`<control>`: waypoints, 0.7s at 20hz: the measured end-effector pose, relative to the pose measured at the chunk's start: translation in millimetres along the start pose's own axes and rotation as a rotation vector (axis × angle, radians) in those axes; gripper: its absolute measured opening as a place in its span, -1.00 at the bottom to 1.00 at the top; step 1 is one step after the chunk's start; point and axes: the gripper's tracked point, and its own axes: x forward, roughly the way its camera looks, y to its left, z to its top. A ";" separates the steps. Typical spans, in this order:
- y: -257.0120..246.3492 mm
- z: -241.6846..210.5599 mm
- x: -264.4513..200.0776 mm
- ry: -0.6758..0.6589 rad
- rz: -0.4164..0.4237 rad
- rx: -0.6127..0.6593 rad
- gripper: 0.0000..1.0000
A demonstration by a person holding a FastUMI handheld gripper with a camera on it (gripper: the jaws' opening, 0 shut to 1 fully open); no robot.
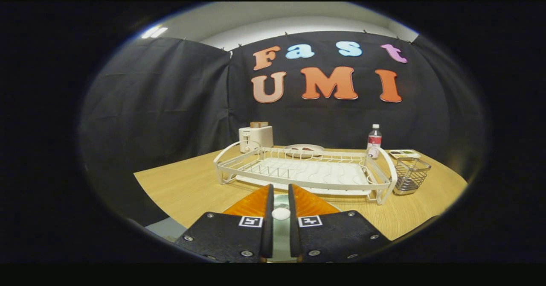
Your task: Take the plate from the dish rack, then take the spoon from the basket and place it into the plate.
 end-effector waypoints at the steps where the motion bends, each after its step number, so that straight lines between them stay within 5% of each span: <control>1: -3.7 -3.0 -1.2 0.015 -0.010 -0.002 -0.64; 2: -8.7 -3.5 -0.7 0.022 -0.027 -0.006 -0.61; 9: -51.8 7.8 -1.7 0.030 -0.117 0.057 0.70; 14: -100.2 38.9 -12.4 -0.003 -0.216 0.058 0.94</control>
